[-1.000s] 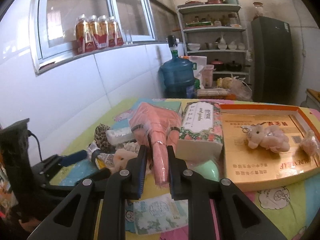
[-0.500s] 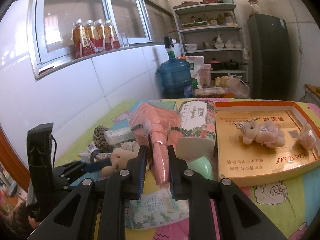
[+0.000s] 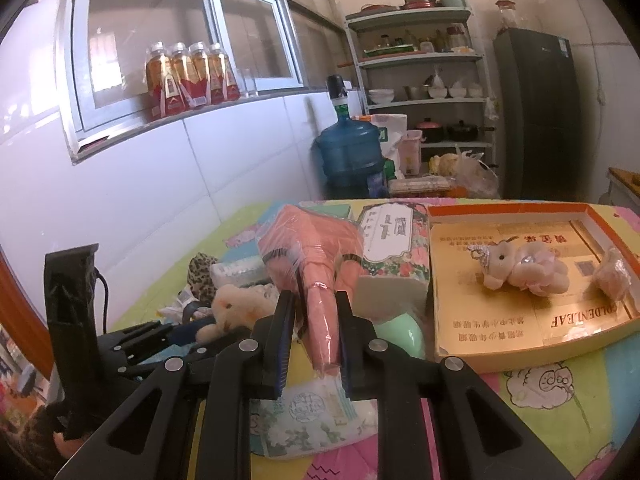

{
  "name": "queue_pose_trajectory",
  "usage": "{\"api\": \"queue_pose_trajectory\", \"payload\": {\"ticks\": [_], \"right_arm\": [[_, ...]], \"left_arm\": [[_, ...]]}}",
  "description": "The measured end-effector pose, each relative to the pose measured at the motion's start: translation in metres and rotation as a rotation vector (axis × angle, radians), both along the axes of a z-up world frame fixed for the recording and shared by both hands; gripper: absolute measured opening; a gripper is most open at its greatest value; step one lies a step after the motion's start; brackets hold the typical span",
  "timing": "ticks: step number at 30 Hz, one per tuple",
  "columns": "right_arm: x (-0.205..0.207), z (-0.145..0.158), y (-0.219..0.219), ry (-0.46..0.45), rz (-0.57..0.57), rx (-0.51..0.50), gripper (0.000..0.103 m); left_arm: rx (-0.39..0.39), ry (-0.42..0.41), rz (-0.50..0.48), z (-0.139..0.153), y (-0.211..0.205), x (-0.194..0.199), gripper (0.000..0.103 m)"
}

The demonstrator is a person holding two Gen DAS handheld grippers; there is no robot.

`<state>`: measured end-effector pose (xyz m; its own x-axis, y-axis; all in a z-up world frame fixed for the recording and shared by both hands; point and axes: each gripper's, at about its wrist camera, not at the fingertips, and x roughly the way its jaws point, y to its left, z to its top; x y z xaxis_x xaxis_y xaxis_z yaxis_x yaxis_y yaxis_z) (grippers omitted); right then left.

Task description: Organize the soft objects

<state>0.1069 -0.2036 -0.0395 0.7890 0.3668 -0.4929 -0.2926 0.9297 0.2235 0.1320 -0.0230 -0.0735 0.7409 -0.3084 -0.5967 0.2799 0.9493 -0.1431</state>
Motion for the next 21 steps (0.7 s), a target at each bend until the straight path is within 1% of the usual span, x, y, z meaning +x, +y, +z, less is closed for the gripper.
{"api": "queue_pose_trajectory", "payload": {"ticks": [7, 12, 14, 21], "right_arm": [[-0.010, 0.012, -0.005, -0.038, -0.012, -0.010, 0.021], [-0.019, 0.030, -0.020, -0.093, -0.049, -0.025, 0.021], [-0.024, 0.037, -0.028, -0.114, -0.070, -0.031, 0.021], [-0.039, 0.057, -0.065, -0.174, -0.158, -0.062, 0.021]], "left_arm": [[0.007, -0.056, 0.001, 0.022, -0.002, -0.009, 0.039], [0.002, -0.115, -0.020, 0.043, -0.013, -0.021, 0.039], [-0.002, -0.146, -0.038, 0.054, -0.021, -0.027, 0.039], [0.000, -0.213, -0.122, 0.080, -0.055, -0.034, 0.039]]}}
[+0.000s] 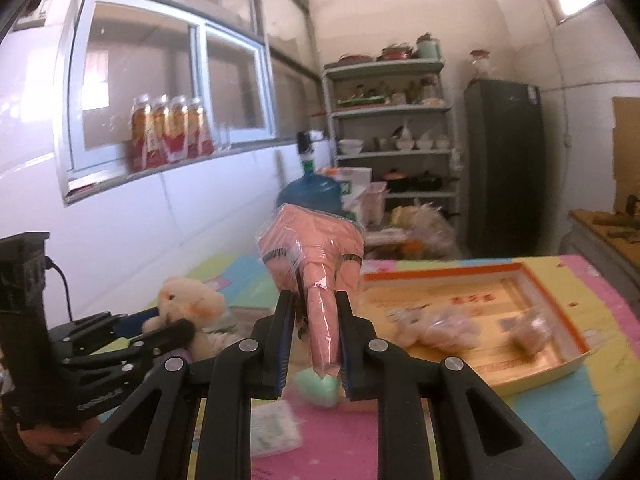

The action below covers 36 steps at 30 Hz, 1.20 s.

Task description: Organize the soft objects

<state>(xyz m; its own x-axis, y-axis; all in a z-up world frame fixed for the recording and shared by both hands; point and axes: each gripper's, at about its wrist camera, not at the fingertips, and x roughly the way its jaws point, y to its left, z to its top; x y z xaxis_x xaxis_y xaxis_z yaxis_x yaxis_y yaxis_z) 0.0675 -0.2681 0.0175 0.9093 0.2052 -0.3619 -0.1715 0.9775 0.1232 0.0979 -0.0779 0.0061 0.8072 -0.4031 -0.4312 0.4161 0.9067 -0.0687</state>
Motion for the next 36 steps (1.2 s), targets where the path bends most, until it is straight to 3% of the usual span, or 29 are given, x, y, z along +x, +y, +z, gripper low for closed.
{"api": "queue_pose_trajectory", "payload": {"ticks": [8, 18, 27, 36], "right_arm": [[-0.018, 0.011, -0.054, -0.039, -0.121, -0.028, 0.021], [-0.023, 0.013, -0.109, -0.052, -0.228, -0.015, 0.021], [-0.011, 0.003, -0.148, -0.036, -0.266, 0.007, 0.021], [0.025, -0.019, -0.164, 0.026, -0.229, 0.040, 0.021]], "left_arm": [[-0.016, -0.033, -0.088, 0.021, -0.046, 0.008, 0.039], [-0.024, -0.028, -0.158, 0.023, -0.104, 0.025, 0.039], [-0.014, -0.008, -0.179, 0.012, -0.146, 0.044, 0.039], [0.003, 0.076, -0.144, -0.017, -0.170, 0.081, 0.039]]}}
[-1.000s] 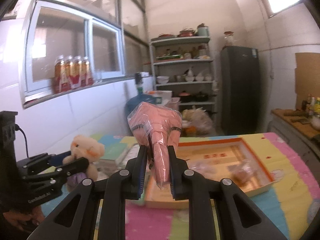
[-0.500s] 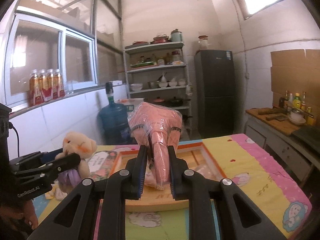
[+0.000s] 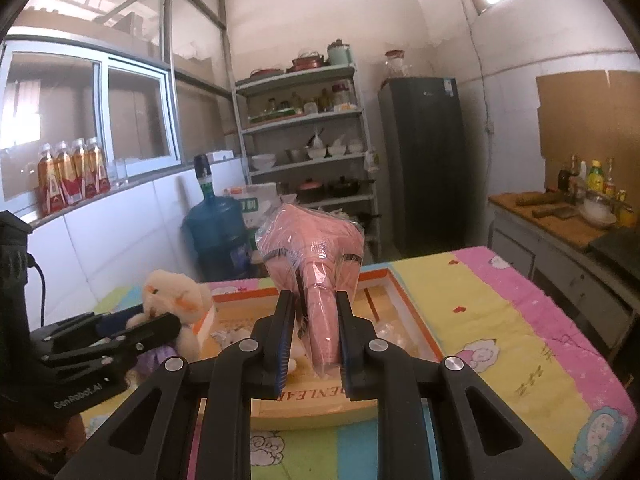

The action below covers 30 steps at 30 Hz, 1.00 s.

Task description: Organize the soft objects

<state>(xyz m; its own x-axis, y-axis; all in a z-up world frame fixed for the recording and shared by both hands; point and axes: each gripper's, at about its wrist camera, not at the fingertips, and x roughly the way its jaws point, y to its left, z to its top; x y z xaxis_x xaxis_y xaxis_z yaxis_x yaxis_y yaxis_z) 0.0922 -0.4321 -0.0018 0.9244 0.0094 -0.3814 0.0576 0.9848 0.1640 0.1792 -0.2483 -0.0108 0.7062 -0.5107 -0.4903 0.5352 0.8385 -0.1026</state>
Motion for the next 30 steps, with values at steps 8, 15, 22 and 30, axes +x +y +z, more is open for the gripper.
{"api": "queue_pose_trajectory", "payload": {"ticks": [8, 15, 22, 30], "right_arm": [[0.036, -0.028, 0.001, 0.068, 0.057, 0.023, 0.021], [0.058, -0.045, 0.004, 0.113, 0.085, 0.034, 0.021], [0.068, -0.061, 0.007, 0.157, 0.099, 0.040, 0.022], [0.076, -0.068, 0.006, 0.181, 0.095, 0.044, 0.022]], "left_arm": [[0.023, 0.062, 0.017, -0.025, -0.010, 0.019, 0.039], [0.032, 0.088, 0.022, -0.036, -0.014, 0.026, 0.039], [0.048, 0.116, 0.020, -0.048, -0.018, 0.033, 0.039], [0.057, 0.145, 0.013, -0.061, -0.022, 0.037, 0.039]]}}
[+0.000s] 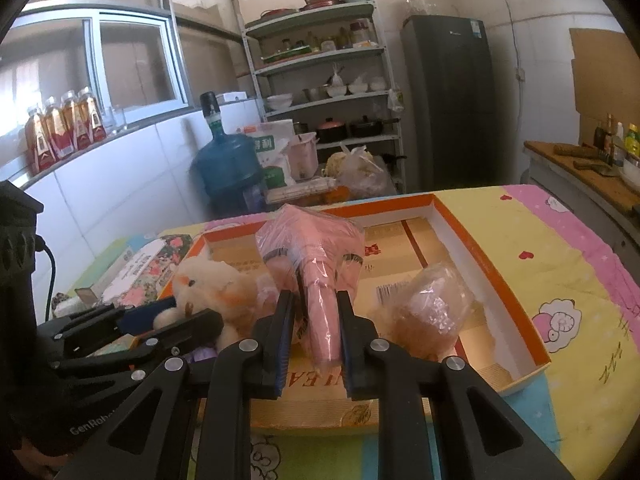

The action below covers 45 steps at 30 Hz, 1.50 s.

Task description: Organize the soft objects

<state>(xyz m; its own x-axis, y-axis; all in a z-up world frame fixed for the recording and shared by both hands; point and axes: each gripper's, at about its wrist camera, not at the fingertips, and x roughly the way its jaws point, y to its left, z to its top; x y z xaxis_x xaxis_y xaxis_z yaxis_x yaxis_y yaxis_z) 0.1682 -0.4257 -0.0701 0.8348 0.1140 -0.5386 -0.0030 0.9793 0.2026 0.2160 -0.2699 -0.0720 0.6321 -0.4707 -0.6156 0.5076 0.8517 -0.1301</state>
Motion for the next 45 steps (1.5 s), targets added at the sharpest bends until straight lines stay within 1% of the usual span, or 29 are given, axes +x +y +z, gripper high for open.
{"api": "queue_pose_trajectory", "payload": {"ticks": [4, 6, 8, 11, 13, 16, 17, 18, 20, 25, 29, 38, 45], "right_arm": [[0.002, -0.001, -0.001, 0.004, -0.003, 0.009, 0.023], [0.002, -0.001, -0.002, 0.004, -0.001, 0.015, 0.026], [0.002, -0.001, -0.003, 0.004, -0.001, 0.020, 0.030], [0.002, -0.001, -0.005, 0.005, -0.007, 0.027, 0.036], [0.003, -0.001, -0.007, 0.007, -0.009, 0.033, 0.037], [0.003, -0.001, -0.008, 0.008, -0.012, 0.040, 0.038], [0.003, -0.001, -0.008, 0.008, -0.013, 0.041, 0.042], [0.003, -0.001, -0.009, 0.011, -0.015, 0.042, 0.050], [0.003, -0.002, -0.009, 0.015, -0.019, 0.040, 0.062], [0.003, 0.001, -0.007, 0.002, -0.023, 0.032, 0.063], [-0.001, 0.003, -0.007, -0.013, -0.031, 0.026, 0.068], [-0.013, 0.011, -0.001, -0.037, -0.032, 0.035, 0.068], [-0.025, 0.020, 0.009, -0.056, -0.034, 0.024, 0.068]], "left_arm": [[-0.008, 0.026, -0.004, -0.005, -0.001, 0.004, 0.039], [-0.010, 0.043, -0.001, -0.007, -0.001, 0.006, 0.041], [-0.011, 0.057, 0.007, -0.008, 0.000, 0.008, 0.048], [-0.028, 0.065, 0.008, -0.008, 0.003, 0.010, 0.050], [-0.034, 0.068, 0.008, -0.007, 0.004, 0.011, 0.054], [-0.046, 0.067, 0.018, -0.006, 0.008, 0.010, 0.054], [-0.050, 0.063, 0.025, -0.005, 0.009, 0.010, 0.054], [-0.054, 0.059, 0.032, -0.003, 0.010, 0.009, 0.054], [-0.064, 0.046, 0.046, 0.001, 0.015, 0.007, 0.054], [-0.082, 0.022, 0.067, 0.011, 0.025, 0.003, 0.054], [-0.083, 0.005, 0.073, 0.018, 0.031, -0.001, 0.054], [-0.071, -0.029, 0.086, 0.026, 0.040, -0.015, 0.054], [-0.061, -0.053, 0.101, 0.034, 0.052, -0.025, 0.054]]}}
